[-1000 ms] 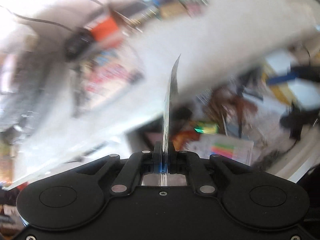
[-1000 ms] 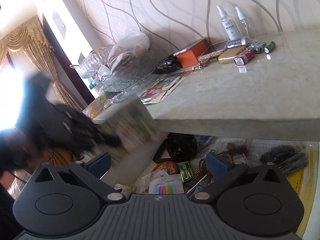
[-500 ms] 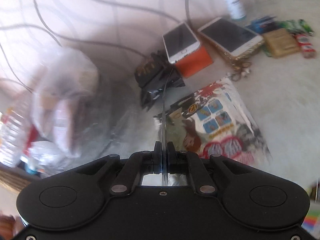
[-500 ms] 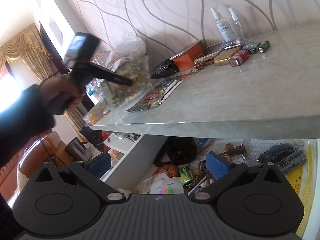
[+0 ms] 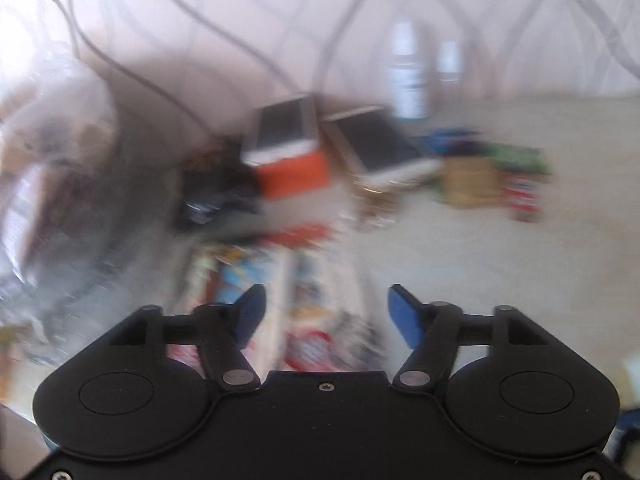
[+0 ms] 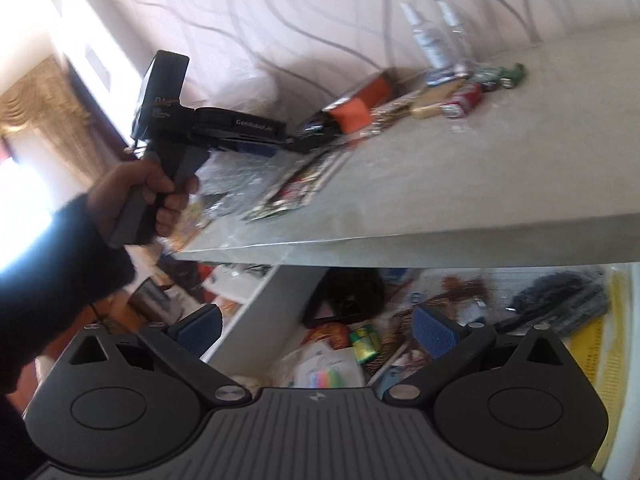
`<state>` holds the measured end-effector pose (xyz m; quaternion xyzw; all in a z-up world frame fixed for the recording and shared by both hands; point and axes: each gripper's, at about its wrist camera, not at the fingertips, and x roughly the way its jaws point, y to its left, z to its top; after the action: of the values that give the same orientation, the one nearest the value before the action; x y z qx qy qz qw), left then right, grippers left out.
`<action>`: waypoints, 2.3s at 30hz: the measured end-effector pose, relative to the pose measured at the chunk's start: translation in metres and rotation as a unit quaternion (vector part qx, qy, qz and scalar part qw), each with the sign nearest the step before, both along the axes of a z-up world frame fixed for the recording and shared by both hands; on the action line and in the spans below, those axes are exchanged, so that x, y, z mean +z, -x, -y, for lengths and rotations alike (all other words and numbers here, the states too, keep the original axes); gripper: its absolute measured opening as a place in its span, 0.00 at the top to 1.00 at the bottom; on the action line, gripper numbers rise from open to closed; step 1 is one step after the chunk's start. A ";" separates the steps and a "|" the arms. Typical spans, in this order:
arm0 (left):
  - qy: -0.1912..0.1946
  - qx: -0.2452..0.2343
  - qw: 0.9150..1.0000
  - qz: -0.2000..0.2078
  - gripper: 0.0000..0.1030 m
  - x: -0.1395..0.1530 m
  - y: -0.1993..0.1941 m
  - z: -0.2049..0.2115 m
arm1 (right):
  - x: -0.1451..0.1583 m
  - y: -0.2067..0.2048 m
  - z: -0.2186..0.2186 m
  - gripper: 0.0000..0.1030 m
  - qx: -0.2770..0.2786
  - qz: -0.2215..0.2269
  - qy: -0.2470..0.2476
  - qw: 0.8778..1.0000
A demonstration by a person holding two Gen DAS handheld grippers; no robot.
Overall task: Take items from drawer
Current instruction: 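Lower the open left gripper into the drawer over the candle packs, then grasp the rainbow birthday candle pack and lift it with the left gripper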
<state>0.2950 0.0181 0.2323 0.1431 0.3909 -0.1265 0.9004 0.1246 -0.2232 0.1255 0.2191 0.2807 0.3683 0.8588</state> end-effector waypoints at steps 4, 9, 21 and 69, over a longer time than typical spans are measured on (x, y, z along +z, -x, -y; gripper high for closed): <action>0.023 -0.078 0.995 -0.060 0.29 -0.028 0.050 0.007 | 0.001 0.001 -0.002 0.00 0.009 0.004 0.005 1.000; -0.024 -0.177 0.981 -0.082 0.13 -0.064 0.096 0.018 | 0.003 0.002 -0.001 0.00 -0.001 0.010 0.003 1.000; 0.067 -0.107 0.969 -0.212 0.19 -0.114 0.089 -0.002 | 0.006 0.007 0.021 0.00 -0.083 0.024 -0.031 0.996; 0.065 -0.068 0.978 -0.186 0.76 -0.077 0.104 0.025 | -0.010 -0.005 0.063 0.00 -0.171 -0.020 -0.126 0.977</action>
<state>0.1908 -0.0073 0.1557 0.0847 0.5321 -0.2365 0.8086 0.1295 -0.2860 0.1155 0.3775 0.2076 0.2443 0.8687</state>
